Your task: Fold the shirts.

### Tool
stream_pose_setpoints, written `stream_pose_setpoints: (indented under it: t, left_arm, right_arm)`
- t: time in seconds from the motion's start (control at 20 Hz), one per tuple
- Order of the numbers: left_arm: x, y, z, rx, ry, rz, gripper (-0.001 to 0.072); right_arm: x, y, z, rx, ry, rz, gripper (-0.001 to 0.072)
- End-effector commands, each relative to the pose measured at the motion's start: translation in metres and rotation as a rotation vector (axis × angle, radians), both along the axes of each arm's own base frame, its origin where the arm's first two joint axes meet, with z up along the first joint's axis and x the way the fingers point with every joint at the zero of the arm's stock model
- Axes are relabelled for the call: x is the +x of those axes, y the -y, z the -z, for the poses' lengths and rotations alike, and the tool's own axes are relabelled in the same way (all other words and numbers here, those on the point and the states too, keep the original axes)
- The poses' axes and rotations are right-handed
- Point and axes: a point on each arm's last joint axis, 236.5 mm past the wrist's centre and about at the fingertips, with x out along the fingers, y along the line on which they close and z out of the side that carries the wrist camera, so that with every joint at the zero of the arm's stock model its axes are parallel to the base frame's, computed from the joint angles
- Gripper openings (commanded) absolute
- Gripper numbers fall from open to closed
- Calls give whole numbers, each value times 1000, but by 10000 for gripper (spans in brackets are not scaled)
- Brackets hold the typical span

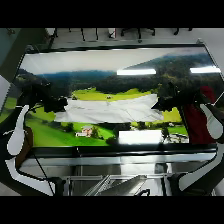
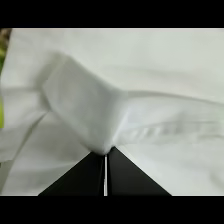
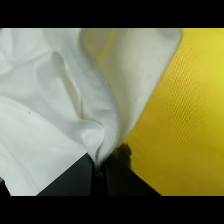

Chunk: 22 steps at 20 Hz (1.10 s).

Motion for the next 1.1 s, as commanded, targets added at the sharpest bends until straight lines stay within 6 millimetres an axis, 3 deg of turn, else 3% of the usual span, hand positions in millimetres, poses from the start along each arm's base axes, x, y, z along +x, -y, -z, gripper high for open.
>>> stream_pose_setpoints:
  t: [0.0,0.15,0.3,0.45,0.55,0.65,0.75,0.9,1.05]
  left_arm:
    - [46,4,-14,-30,120,-42,14]
    - [64,2,-15,-40,127,-92,14]
    - [65,3,-25,-46,115,-90,14]
    - [71,11,-70,-46,191,-66,14]
    - [69,27,-106,-51,242,-18,14]
    - [48,67,-127,-68,241,132,14]
    - [30,113,-127,-103,218,248,14]
    - [11,191,-98,-148,205,367,14]
    - [-12,284,-56,-226,203,471,14]
  right_arm:
    - [0,0,0,-1,-3,4,27]
    - [0,0,0,-1,-2,4,27]
    - [0,0,0,0,-4,7,26]
    - [1,1,-7,0,8,5,26]
    - [5,3,-23,-3,36,14,26]
    - [10,10,-45,-15,86,27,25]
    - [8,17,-71,-10,119,38,25]
    - [1,25,-119,18,180,47,25]
    - [-5,26,-168,15,269,32,25]
